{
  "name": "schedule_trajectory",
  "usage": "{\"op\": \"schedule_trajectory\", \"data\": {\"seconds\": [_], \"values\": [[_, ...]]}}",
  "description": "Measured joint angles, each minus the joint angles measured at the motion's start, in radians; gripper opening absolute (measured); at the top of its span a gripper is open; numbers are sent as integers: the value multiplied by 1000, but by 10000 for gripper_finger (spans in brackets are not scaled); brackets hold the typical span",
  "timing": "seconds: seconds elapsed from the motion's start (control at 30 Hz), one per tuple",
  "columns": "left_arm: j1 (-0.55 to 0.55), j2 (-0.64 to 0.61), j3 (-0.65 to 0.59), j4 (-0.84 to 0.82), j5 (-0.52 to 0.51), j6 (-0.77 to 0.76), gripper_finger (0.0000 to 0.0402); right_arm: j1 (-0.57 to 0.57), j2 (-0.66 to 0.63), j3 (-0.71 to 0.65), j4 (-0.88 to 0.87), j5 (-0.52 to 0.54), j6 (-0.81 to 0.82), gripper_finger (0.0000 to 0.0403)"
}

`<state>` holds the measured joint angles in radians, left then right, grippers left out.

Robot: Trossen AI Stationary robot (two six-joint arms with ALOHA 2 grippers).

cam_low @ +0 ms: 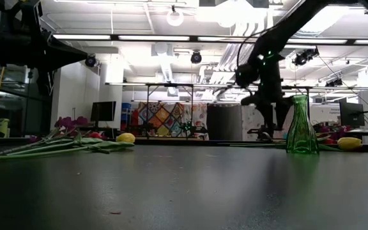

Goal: Sort flowers into vase by color
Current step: Put the top yellow tulip into the green flower vase

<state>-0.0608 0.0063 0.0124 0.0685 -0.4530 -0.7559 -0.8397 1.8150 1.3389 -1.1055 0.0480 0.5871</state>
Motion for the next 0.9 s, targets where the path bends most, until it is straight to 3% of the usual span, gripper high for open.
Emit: {"op": "schedule_trajectory", "data": {"seconds": [0.13,0.3,0.4,0.6,0.9], "values": [[0,0,0,0,0,0,0,-10,-81,-72,22,41,75,124],[0,0,0,0,0,0,0,-41,-238,-286,98,0,227,124],[0,0,0,0,0,0,0,-59,-347,-412,203,-45,375,124],[0,0,0,0,0,0,0,-50,-518,-588,317,-12,715,124],[0,0,0,0,0,0,0,-50,-571,-735,448,-4,1131,124]]}}
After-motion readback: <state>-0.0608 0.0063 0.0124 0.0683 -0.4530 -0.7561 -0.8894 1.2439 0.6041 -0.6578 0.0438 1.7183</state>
